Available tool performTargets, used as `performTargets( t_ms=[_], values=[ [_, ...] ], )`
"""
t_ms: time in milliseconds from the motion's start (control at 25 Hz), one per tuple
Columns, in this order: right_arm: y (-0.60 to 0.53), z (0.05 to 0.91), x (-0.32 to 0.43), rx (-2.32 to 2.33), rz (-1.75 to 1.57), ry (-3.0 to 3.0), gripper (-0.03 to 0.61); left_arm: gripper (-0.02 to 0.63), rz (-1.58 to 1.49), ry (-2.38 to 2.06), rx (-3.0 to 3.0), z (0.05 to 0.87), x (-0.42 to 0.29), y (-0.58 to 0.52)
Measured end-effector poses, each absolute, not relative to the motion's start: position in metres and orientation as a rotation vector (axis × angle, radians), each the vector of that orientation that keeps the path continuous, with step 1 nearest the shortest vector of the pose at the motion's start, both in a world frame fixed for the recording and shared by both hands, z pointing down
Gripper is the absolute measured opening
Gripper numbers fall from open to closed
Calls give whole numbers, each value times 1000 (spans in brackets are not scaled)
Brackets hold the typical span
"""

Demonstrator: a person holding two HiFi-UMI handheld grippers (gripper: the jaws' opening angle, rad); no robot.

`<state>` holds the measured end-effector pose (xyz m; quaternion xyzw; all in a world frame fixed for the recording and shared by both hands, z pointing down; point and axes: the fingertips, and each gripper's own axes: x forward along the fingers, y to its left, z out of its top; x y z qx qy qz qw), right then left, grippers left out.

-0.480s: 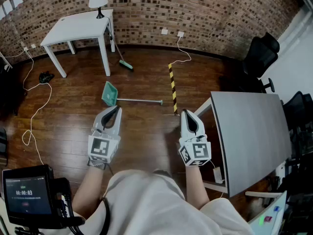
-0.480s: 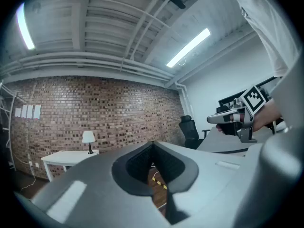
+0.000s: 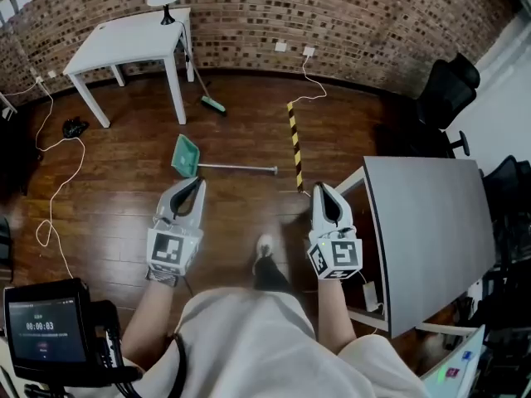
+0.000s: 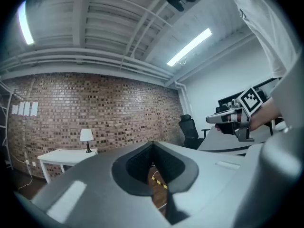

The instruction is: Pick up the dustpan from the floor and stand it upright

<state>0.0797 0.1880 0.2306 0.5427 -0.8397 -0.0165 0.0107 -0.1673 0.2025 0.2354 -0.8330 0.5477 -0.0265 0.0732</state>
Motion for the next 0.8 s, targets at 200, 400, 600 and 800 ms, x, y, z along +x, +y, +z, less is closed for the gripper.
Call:
performTargets(
  t_ms=[200, 400, 600, 800],
  values=[
    [127, 249, 87, 1620, -48, -2626, 14, 2, -105, 1653, -2509, 249, -156, 144],
    [41, 263, 121, 1625, 13, -2640, 14, 2, -104, 1684, -2491, 253, -131, 68],
    [-51, 244, 156, 1615, -15, -2669, 14, 2, -107, 1765, -2458, 240, -106, -20],
    [-114, 236, 175, 1613, -15, -2690, 14, 2, -107, 1783, -2402, 214, -95, -70]
  ],
)
